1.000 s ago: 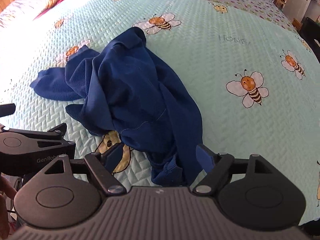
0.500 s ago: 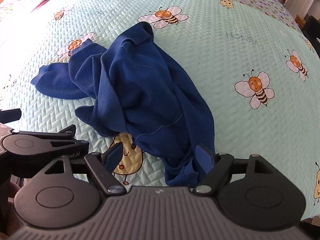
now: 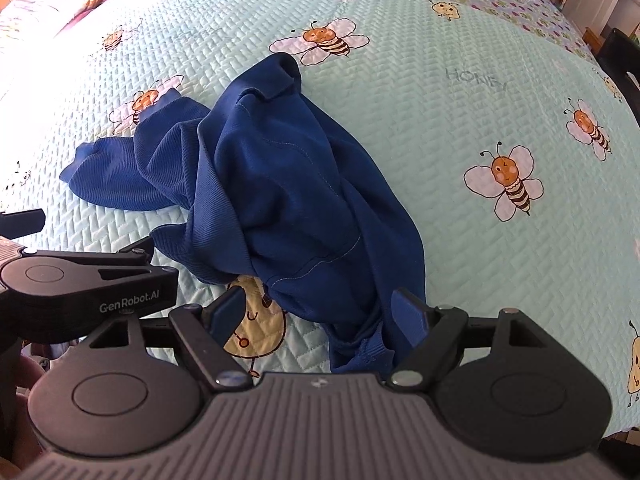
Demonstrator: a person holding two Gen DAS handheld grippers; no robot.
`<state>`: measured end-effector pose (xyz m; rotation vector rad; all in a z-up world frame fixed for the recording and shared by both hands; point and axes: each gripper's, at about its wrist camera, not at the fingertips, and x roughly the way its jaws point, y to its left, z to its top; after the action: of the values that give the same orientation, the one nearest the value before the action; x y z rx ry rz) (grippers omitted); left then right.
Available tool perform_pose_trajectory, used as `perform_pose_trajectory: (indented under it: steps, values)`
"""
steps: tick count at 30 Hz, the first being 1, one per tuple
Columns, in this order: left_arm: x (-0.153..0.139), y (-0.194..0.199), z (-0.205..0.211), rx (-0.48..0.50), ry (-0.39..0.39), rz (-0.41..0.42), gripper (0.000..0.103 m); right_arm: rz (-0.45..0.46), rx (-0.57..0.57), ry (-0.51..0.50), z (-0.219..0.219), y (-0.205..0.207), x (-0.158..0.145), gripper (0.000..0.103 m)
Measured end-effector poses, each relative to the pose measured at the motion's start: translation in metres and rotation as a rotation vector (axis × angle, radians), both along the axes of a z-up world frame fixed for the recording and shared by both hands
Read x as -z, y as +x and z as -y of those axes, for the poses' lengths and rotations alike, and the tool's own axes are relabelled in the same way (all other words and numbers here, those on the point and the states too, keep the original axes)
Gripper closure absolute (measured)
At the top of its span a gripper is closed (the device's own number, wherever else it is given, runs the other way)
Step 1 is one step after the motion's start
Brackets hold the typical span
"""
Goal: Fold clothes
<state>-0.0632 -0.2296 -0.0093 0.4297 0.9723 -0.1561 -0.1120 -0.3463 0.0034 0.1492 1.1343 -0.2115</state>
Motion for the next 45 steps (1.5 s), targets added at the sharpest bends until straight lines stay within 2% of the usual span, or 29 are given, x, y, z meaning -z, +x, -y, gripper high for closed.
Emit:
perform_pose_trajectory:
  steps: [11,25,33,35,36,38,40,41,42,45]
  values:
    - [0.001,0.001,0.003,0.013,-0.003,0.007,0.0,0.005,0.003,-0.028,0.0,0.003,0.0,0.023]
    - [0.005,0.005,0.006,0.032,-0.022,0.015,0.0,0.0,0.013,-0.012,0.003,0.007,0.005,0.023]
    - [0.01,0.013,0.008,0.062,-0.074,0.012,0.0,0.02,0.027,0.011,0.011,0.01,0.01,0.023]
    - [0.01,0.017,0.001,0.105,-0.169,0.003,0.0,0.062,0.021,0.032,0.016,0.007,0.011,0.023]
    - [0.011,0.022,-0.008,0.109,-0.244,-0.014,0.0,0.119,0.016,0.049,0.022,0.001,0.011,0.023]
    - [0.016,0.035,-0.032,0.086,-0.423,-0.06,0.0,0.24,0.005,0.079,0.034,-0.011,0.012,0.023]
    - [0.024,0.049,-0.06,0.019,-0.642,-0.105,0.0,0.378,-0.031,0.043,0.046,-0.03,0.02,0.021]
    - [0.029,0.055,-0.068,-0.01,-0.71,-0.123,0.0,0.39,-0.048,0.023,0.05,-0.034,0.028,0.02]
    - [0.033,0.062,-0.074,-0.037,-0.762,-0.14,0.0,0.395,-0.06,0.007,0.054,-0.038,0.037,0.02]
    - [0.039,0.074,-0.064,-0.014,-0.772,-0.128,0.0,0.361,-0.043,0.057,0.067,-0.038,0.06,0.02]
